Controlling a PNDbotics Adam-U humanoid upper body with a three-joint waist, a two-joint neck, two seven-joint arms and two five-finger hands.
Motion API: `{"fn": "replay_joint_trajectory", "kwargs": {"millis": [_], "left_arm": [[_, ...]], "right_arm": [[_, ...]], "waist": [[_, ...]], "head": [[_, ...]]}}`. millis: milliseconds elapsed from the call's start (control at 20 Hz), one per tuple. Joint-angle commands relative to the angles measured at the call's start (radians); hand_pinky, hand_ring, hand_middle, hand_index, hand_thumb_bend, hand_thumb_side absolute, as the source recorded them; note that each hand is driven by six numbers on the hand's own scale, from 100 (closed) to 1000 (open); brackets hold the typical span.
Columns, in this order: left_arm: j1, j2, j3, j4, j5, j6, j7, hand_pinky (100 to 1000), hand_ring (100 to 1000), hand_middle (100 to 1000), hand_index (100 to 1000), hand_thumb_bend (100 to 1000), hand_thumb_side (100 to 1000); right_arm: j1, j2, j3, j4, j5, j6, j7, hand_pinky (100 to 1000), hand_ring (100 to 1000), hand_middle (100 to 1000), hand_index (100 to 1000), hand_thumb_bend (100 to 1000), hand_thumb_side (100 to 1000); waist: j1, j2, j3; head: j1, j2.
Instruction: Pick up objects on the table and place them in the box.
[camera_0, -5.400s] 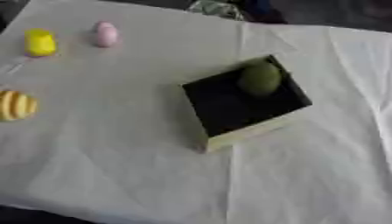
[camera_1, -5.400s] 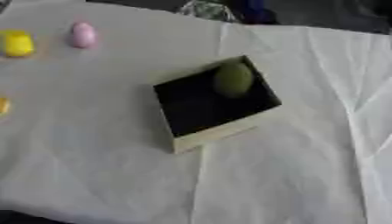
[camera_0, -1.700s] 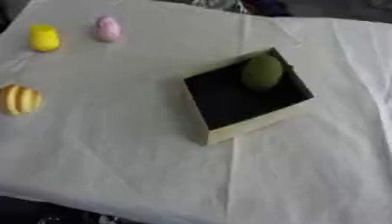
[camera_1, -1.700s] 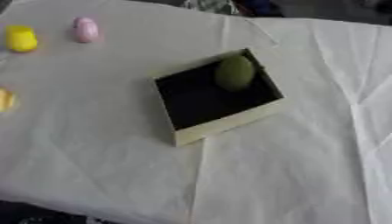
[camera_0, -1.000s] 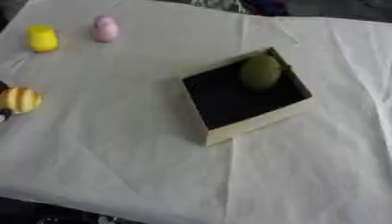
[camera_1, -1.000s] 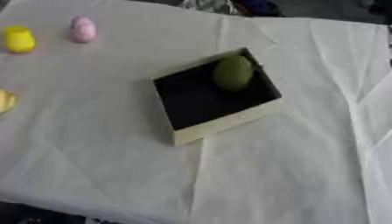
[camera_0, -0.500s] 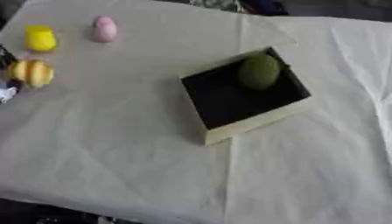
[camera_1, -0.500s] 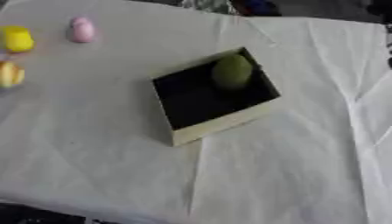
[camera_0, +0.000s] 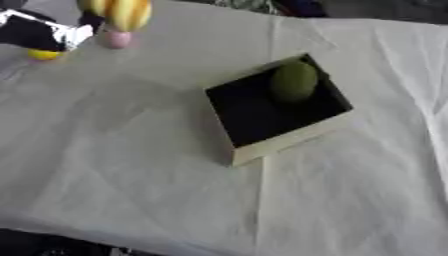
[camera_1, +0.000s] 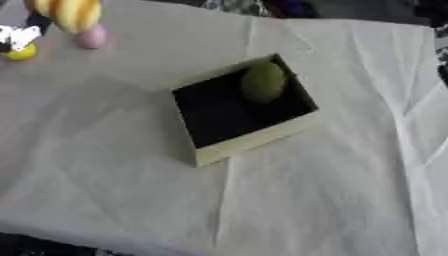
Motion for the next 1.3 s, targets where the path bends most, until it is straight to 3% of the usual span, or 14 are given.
{"fn": "replay_joint_trajectory", "kwargs": {"millis": [50,250,350,650,800,1000,1200,1250,1300], "left_arm": [[-0.069,-0.097,-0.05,0.005,0.019,-0.011,-0.05,670,598,575,648,100,100],[-0.125,-0.21,-0.106,0.071,-0.02,-0.025,-0.086,668,592,572,646,100,100],[-0.137,-0.257,-0.123,0.104,-0.05,-0.034,-0.088,667,592,571,645,100,100],[-0.134,-0.383,-0.147,0.196,-0.222,-0.052,-0.047,663,593,570,644,100,100],[-0.12,-0.415,-0.153,0.26,-0.31,-0.061,-0.016,661,596,571,643,116,100],[-0.105,-0.431,-0.158,0.334,-0.443,-0.088,0.019,663,607,572,650,201,100],[-0.087,-0.458,-0.163,0.409,-0.478,-0.12,0.033,671,612,576,658,211,100],[-0.085,-0.46,-0.163,0.42,-0.482,-0.125,0.033,690,634,593,684,254,100],[-0.083,-0.46,-0.163,0.429,-0.491,-0.124,0.03,745,715,669,766,281,100]], "right_arm": [[-0.019,-0.024,-0.006,-0.017,-0.018,-0.001,0.003,906,760,701,779,100,664],[-0.035,-0.03,-0.011,-0.017,-0.032,-0.005,0.001,905,760,702,779,100,691],[-0.043,-0.032,-0.016,-0.017,-0.04,-0.007,-0.004,905,760,701,779,100,657],[-0.056,-0.035,-0.035,-0.017,-0.058,-0.004,-0.023,905,761,702,779,100,654],[-0.055,-0.037,-0.038,-0.017,-0.061,-0.003,-0.029,905,760,701,779,100,654],[-0.048,-0.033,-0.039,-0.017,-0.059,0.001,-0.032,905,759,700,778,100,657],[-0.049,-0.026,-0.038,-0.017,-0.059,0.003,-0.032,906,759,700,777,100,658],[-0.049,-0.026,-0.038,-0.017,-0.058,0.004,-0.031,906,759,700,777,100,658],[-0.048,-0.025,-0.037,-0.017,-0.058,0.004,-0.031,905,758,698,776,100,658]], "waist": [[0.016,-0.035,-0.004],[0.015,-0.038,-0.009],[0.015,-0.039,-0.01],[0.013,-0.041,-0.014],[0.014,-0.042,-0.018],[0.016,-0.042,-0.02],[0.015,-0.04,-0.024],[0.015,-0.04,-0.024],[0.015,-0.04,-0.025]], "head": [[-0.003,0.01],[-0.003,0.013],[-0.003,0.012],[-0.001,0.017],[0.003,0.017],[0.005,0.017],[0.009,0.014],[0.009,0.015],[0.01,0.015]]}}
